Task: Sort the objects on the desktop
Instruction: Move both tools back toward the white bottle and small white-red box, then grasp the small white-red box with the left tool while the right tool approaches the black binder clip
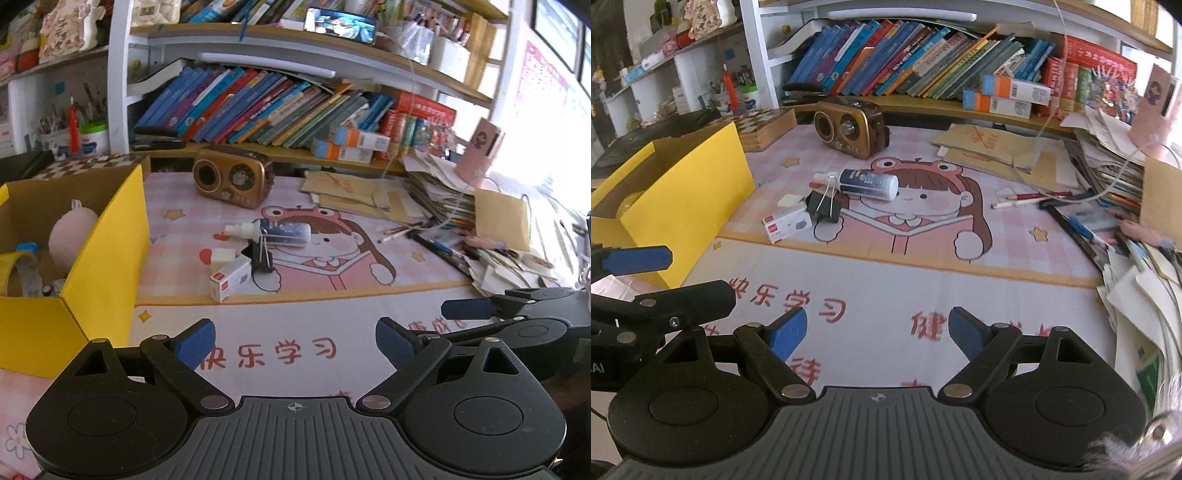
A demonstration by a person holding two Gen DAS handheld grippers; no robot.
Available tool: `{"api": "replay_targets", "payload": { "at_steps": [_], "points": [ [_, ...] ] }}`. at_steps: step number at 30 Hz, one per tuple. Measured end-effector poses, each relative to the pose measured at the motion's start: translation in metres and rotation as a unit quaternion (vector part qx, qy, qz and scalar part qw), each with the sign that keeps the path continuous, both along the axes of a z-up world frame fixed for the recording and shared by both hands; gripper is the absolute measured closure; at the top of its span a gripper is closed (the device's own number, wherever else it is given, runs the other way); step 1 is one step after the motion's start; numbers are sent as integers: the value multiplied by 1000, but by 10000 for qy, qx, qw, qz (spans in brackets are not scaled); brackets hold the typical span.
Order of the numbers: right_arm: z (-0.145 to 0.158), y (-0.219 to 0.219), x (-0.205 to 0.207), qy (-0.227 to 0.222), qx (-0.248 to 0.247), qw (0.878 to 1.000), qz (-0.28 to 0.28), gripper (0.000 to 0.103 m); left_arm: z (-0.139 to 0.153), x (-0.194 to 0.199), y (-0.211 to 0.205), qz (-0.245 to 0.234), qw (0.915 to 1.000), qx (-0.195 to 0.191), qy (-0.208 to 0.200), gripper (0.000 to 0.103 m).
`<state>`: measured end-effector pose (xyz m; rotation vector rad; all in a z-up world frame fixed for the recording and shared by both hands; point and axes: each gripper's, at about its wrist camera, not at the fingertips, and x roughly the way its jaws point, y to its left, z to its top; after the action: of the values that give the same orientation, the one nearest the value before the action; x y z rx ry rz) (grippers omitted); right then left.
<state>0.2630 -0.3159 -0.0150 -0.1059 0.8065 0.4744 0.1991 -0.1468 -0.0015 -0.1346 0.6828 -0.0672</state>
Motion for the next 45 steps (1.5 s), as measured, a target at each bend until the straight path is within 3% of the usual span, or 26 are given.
{"api": "replay_targets", "payload": {
  "at_steps": [10,21,27,29,34,39,45],
  "points": [
    [-7,-11,44,91,258,9994,189,20,-6,28,-5,503,9986,-10,132,7],
    [-16,-13,79,138,272,9990,321,20,-16,58,-8,661,9975,135,202,7],
    [-22,-3,101,109,219,9986,479,20,-28,78,-4,722,9962,398,282,10],
    [-23,2,110,83,229,9982,546,20,-33,84,-3,725,9956,497,314,13],
    [-25,14,129,97,279,9976,631,22,-42,97,3,925,9925,751,289,36],
    [-23,22,138,161,465,9967,644,22,-54,110,9,997,9910,808,382,43],
    [-22,32,141,193,520,9954,784,22,-67,128,11,893,9906,912,499,43]
  ]
}}
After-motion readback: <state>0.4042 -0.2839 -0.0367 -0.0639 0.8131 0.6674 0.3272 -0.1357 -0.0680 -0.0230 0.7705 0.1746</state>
